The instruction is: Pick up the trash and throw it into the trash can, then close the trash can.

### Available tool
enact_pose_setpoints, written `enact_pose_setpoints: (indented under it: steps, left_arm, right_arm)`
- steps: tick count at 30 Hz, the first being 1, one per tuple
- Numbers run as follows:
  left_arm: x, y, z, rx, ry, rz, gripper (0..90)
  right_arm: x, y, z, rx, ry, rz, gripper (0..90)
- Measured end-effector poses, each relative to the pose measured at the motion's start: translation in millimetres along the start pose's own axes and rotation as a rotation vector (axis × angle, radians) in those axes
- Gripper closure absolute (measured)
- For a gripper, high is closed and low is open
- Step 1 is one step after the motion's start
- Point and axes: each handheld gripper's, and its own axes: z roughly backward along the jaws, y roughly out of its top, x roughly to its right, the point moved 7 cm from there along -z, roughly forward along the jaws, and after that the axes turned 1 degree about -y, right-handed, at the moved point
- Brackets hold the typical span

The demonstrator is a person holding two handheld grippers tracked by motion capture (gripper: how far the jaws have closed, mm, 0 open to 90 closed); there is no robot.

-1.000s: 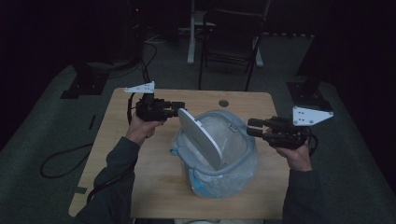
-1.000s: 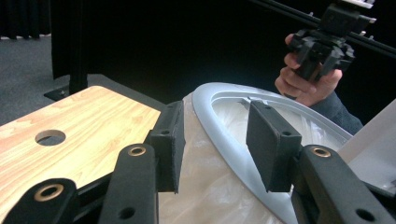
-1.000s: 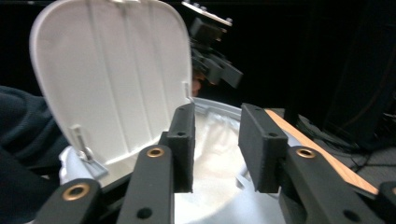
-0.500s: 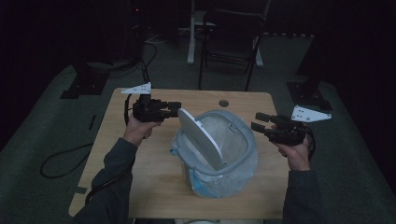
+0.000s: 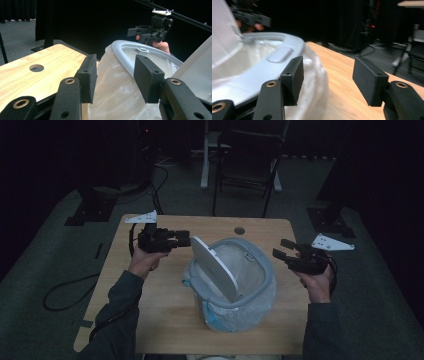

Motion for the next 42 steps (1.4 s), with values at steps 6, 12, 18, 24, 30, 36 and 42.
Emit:
enact_pose_setpoints:
  steps: [6, 12, 18, 24, 30, 36, 42]
  left_arm:
    - [1.8, -3.9, 6.0, 0.005, 0.015, -0.002, 53.2]
    - [3.4, -8.6, 15.6, 0.012, 0.041, -0.006, 52.4]
    - [8.1, -13.1, 23.2, 0.022, 0.052, -0.009, 51.9]
    - [20.4, -18.0, 30.7, 0.032, 0.061, -0.025, 51.1]
    - [39.0, -14.6, 41.7, 0.061, 0.058, -0.064, 51.0]
    - [61.2, -9.8, 40.1, 0.066, 0.023, -0.117, 51.4]
    - [83.3, 0.7, 29.8, 0.068, -0.039, -0.179, 60.1]
  right_arm:
    - [12.1, -15.3, -6.4, -0.071, -0.140, 0.021, 37.0]
    - [26.1, -30.7, -10.6, -0.124, -0.246, 0.005, 34.4]
    - [35.3, -43.6, -11.4, -0.150, -0.281, -0.022, 33.8]
    - [43.0, -60.9, -14.1, -0.188, -0.322, -0.045, 32.1]
    - [48.8, -85.6, -18.8, -0.243, -0.353, -0.064, 31.7]
    - [52.8, -104.9, -22.6, -0.264, -0.355, -0.102, 34.0]
    - [54.7, -117.3, -22.4, -0.275, -0.355, -0.128, 34.3]
